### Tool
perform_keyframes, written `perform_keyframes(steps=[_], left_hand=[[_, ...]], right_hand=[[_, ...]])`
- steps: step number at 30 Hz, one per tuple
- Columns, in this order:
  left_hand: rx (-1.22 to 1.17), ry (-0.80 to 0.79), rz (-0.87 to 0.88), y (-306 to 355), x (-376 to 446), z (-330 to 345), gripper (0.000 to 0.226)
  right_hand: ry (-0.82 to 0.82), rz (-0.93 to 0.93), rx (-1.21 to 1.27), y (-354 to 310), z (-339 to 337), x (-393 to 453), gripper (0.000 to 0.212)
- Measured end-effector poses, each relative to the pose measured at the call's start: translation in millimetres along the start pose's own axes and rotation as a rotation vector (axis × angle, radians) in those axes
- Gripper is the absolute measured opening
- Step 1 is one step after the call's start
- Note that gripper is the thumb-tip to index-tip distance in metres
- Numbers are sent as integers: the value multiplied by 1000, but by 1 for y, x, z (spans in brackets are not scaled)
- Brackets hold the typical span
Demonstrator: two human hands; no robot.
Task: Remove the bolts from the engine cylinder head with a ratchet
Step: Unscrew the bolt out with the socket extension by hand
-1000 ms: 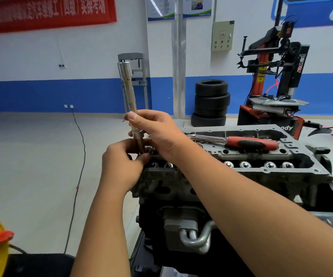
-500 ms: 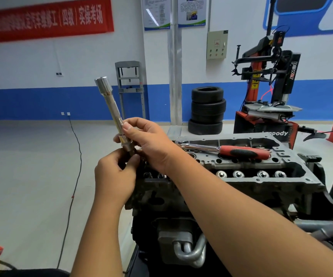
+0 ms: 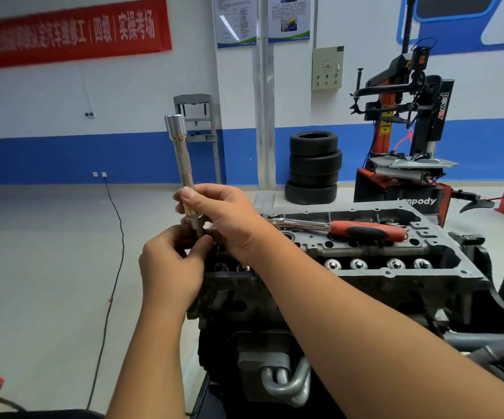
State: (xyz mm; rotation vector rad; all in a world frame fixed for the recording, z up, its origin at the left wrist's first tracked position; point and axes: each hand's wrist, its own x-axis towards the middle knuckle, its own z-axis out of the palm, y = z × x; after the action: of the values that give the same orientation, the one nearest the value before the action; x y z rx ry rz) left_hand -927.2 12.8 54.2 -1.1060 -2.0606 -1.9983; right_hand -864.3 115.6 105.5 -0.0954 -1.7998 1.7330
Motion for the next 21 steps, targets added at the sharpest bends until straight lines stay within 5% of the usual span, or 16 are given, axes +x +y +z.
perform_keyframes(steps=[4,9,18,21], left_hand=[[51,114,30,0,-3,3,22],[-68,-40,-19,-2,-1,1,22],[-30,44,-12,2,-3,1,9],[-135,-70,-80,2,-4,0,36]], right_hand=[[-57,18,-34,-1,0,-2,7],[-19,22,13,-3,-2,-2,19],[-28,27,-10,-4,0,-2,13],[-31,35,-2,-6,0,-4,11]])
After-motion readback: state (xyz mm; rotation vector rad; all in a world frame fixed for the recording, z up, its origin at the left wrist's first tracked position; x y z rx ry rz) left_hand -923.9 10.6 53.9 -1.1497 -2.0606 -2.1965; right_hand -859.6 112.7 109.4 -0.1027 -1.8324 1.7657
